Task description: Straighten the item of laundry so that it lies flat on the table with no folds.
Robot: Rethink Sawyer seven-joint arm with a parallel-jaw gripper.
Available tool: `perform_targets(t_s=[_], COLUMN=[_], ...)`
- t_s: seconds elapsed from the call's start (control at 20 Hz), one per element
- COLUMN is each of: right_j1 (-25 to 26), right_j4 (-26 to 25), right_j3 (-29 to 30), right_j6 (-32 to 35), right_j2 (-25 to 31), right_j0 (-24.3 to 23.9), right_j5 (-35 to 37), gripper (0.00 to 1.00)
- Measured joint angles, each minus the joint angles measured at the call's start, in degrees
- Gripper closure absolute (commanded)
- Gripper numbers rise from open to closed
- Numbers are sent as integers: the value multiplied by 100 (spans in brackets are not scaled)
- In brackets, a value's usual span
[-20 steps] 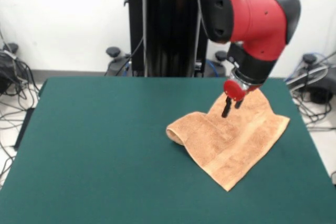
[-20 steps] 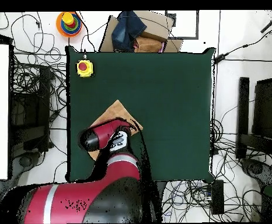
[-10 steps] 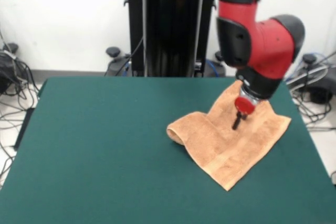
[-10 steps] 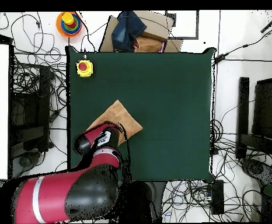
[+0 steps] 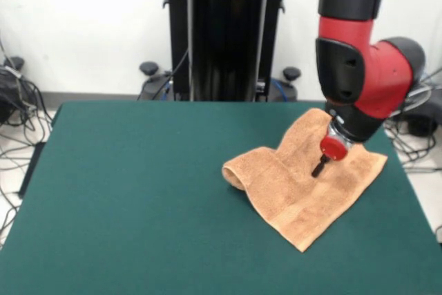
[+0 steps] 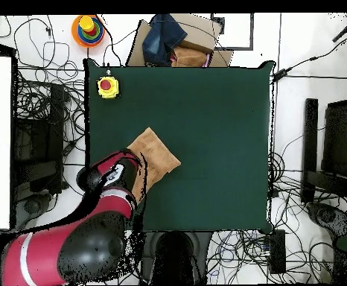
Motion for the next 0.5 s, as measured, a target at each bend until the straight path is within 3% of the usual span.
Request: perform_targets(t_s=[0.5], right_j1=[375], right_j4=[467], right_j3=[-790], right_j6=[1], right_j2=[-227], right_j0=[222], right_j5=[1191], gripper=[0])
